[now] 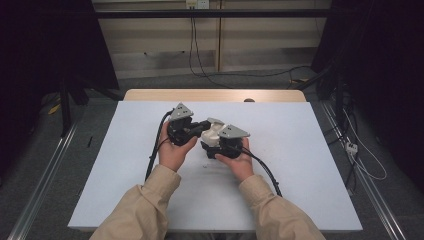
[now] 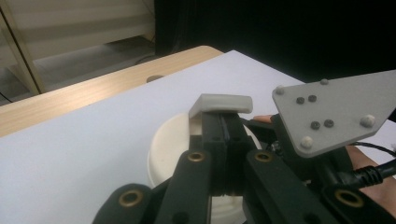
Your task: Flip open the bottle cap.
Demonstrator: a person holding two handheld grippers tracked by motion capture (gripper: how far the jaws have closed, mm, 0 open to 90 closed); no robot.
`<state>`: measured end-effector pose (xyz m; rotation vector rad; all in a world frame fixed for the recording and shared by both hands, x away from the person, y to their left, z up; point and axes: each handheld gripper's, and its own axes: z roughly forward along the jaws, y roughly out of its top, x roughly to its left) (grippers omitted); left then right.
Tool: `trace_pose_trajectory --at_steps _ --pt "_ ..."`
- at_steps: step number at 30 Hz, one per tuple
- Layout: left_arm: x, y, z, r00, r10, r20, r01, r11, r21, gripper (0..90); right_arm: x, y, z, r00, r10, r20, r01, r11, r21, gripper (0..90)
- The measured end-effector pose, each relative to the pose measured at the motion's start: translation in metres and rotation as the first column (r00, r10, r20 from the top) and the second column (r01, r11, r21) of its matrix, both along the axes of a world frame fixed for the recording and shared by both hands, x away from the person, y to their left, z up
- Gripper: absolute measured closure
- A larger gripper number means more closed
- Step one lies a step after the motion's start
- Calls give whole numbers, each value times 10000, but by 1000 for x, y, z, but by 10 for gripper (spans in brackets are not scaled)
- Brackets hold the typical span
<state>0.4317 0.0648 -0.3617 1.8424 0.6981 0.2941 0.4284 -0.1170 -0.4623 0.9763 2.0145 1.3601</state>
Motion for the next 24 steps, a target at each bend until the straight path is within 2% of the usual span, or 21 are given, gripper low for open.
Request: trace_pose_trajectory --at_steps 6,19,24 --pt "4 -2 2 10000 -34 -17 34 9999 -158 900 0 0 0 10000 -10 8 10 10000 -22 185" --pt "8 -7 8 10000 -33 2 33 9999 -149 900 0 0 0 10000 -7 -22 8 10000 6 185" --pt "10 -10 8 9999 -86 -102 84 9997 -219 900 0 0 0 10000 11 -3 -11 10000 19 185"
